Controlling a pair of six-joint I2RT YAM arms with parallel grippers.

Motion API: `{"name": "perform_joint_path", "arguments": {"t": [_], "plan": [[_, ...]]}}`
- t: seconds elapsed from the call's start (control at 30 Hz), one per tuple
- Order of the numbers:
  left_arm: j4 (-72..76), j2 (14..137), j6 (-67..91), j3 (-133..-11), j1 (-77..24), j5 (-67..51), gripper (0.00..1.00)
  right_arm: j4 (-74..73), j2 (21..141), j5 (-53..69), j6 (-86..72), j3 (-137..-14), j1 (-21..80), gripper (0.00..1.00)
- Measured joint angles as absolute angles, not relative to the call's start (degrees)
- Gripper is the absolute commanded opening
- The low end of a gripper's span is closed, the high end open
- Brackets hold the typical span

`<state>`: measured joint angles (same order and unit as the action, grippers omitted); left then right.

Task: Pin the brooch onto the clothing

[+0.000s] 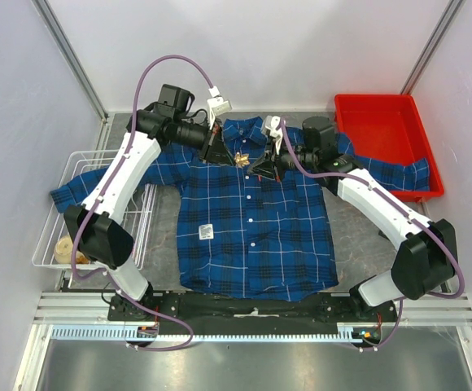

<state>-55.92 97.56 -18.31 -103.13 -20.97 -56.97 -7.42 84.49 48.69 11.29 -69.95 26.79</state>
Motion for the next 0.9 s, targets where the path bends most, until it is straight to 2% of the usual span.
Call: {"name": "perform_joint_path", "arguments": {"t": [0.1, 0.13, 0.23, 0.4, 0.47, 0.57, 0.7, 0.8, 0.9], "plan": [[-55.68, 97.56, -18.31, -102.98, -20.73, -56.99, 0.04, -7.90, 84.49, 48.60, 12.32, -70.30, 26.87, 0.00], [-55.61, 97.56, -18.31, -102.96, -20.71, -56.99, 0.16, -7.97, 84.49, 48.60, 12.45, -70.37, 26.87, 0.00], [-55.59, 97.56, -18.52, -102.63, -20.73, -57.41, 0.36, -8.34, 84.49, 48.38, 12.88, -70.48, 26.87, 0.00], [-54.50, 97.47, -18.28, -100.53, -20.75, -59.16, 0.43, -8.78, 84.49, 48.10, 13.32, -70.72, 26.76, 0.00], [-53.36, 97.45, -17.76, -99.35, -20.73, -59.64, 0.50, -8.75, 84.49, 48.14, 13.30, -70.83, 26.76, 0.00], [-49.82, 96.75, -16.21, -96.38, -20.23, -60.45, 0.54, -8.78, 84.49, 48.14, 13.28, -70.87, 26.76, 0.00], [-38.26, 92.55, -8.71, -86.04, -17.34, -63.26, 0.58, -8.75, 84.49, 48.23, 13.21, -70.87, 26.79, 0.00], [-25.78, 88.95, -0.71, -77.54, -14.96, -65.41, 0.65, -8.78, 84.49, 48.45, 12.88, -70.87, 26.76, 0.00], [-15.84, 86.80, 6.07, -72.49, -14.37, -67.53, 0.66, -8.75, 84.49, 48.82, 12.62, -70.87, 26.76, 0.00]]}}
